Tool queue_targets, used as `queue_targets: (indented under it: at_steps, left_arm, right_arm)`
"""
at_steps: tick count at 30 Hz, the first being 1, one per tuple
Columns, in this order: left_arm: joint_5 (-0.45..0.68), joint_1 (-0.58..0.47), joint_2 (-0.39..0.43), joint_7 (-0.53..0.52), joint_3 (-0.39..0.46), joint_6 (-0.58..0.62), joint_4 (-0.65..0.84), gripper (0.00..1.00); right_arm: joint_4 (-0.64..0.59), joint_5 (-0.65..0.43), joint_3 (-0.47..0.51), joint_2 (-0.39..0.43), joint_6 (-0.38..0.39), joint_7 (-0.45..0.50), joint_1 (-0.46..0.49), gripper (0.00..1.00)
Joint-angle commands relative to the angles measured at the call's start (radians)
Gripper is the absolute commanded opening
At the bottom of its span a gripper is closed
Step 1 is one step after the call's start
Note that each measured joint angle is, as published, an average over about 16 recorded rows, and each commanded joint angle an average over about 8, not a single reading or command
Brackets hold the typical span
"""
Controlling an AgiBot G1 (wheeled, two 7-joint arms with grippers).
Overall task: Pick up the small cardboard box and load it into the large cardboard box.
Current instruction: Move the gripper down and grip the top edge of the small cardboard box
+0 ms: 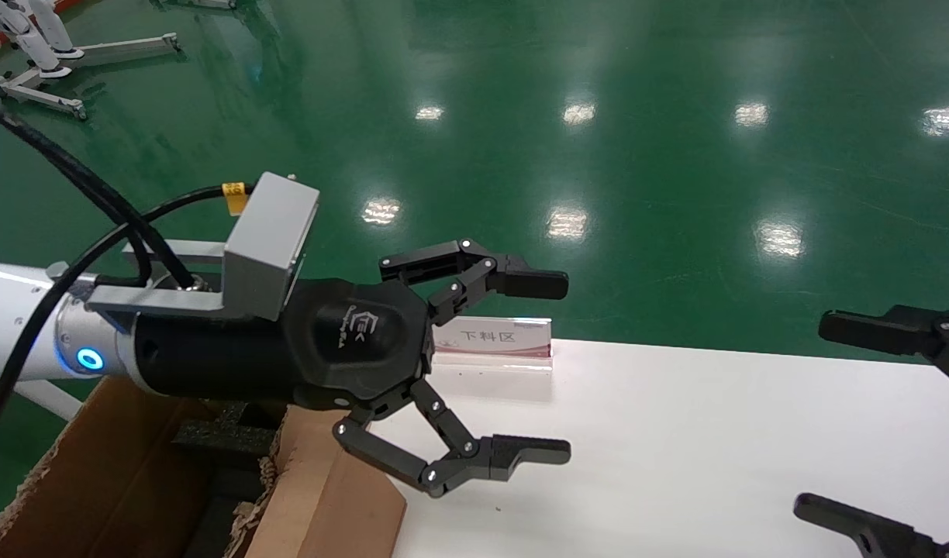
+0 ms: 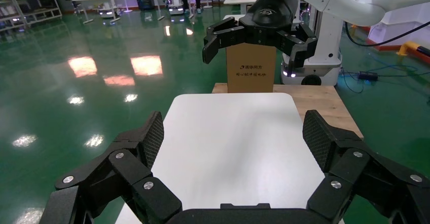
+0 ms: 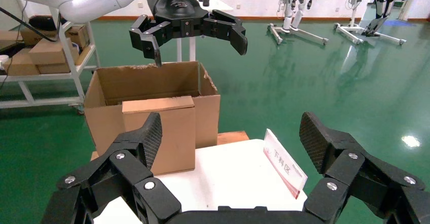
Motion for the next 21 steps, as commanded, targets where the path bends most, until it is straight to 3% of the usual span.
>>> queue_targets:
  at_steps: [1,21]
  left_arm:
    - [0.0,0.0,0.0,0.0,0.0,0.0,0.0,1.0]
    - [0.0,0.0,0.0,0.0,-0.001,0.0,0.0,1.0]
  right_arm:
    - [0.0,0.0,0.0,0.0,0.0,0.0,0.0,1.0]
    - [0.0,0.0,0.0,0.0,0.0,0.0,0.0,1.0]
